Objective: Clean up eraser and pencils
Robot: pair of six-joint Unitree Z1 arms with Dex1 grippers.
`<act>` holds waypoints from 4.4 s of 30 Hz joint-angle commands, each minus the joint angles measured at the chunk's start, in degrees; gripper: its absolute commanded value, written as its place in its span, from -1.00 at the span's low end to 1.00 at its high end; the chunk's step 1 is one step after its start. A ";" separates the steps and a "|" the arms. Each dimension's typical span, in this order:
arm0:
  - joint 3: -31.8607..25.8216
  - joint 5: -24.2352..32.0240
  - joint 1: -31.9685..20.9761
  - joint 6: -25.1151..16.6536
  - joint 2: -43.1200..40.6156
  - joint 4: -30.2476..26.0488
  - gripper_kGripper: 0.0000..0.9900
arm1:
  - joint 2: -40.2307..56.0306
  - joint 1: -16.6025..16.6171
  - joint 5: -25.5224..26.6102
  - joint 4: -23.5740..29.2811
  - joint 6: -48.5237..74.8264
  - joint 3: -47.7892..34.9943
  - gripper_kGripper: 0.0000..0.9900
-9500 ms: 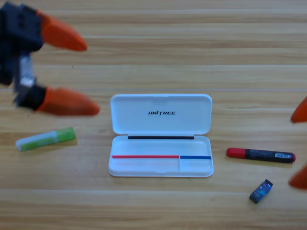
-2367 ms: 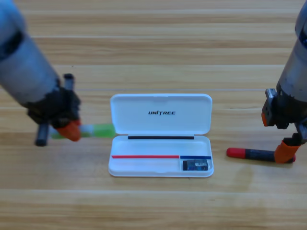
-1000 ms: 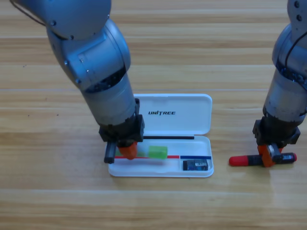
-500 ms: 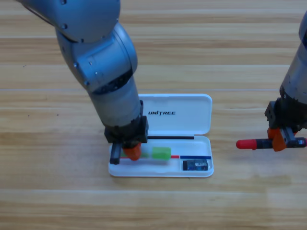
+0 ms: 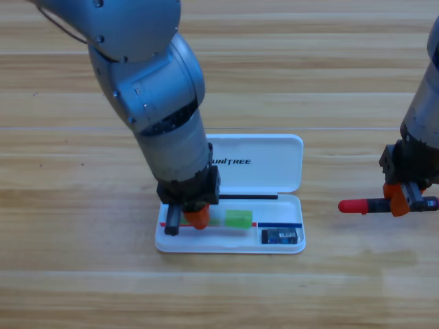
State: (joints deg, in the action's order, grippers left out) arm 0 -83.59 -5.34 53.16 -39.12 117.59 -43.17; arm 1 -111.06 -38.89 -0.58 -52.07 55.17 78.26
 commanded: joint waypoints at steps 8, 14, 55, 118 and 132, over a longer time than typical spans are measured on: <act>0.01 -0.19 1.25 0.97 3.08 -1.48 0.24 | -0.92 -0.31 -1.27 -0.49 -0.15 -1.35 -1.00; 0.10 -0.55 1.16 1.24 2.46 -1.74 1.00 | -0.65 -0.40 -1.36 -0.49 -0.33 -1.35 -1.00; 11.70 -0.55 -7.28 -2.46 -26.89 -8.33 1.00 | -27.46 -18.24 -5.14 -15.34 -11.23 40.57 -1.00; 8.45 33.56 -45.25 -9.22 -8.96 17.07 0.50 | 33.80 -12.79 33.45 0.92 -28.81 0.32 0.88; 14.33 38.74 -42.79 -11.68 -5.27 28.14 -1.00 | 32.66 -12.79 33.45 0.92 -28.45 -0.21 0.88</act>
State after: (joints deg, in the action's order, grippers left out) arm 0 -72.04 32.91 8.81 -50.05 110.07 -17.19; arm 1 -78.47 -50.89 32.33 -51.96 26.57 79.78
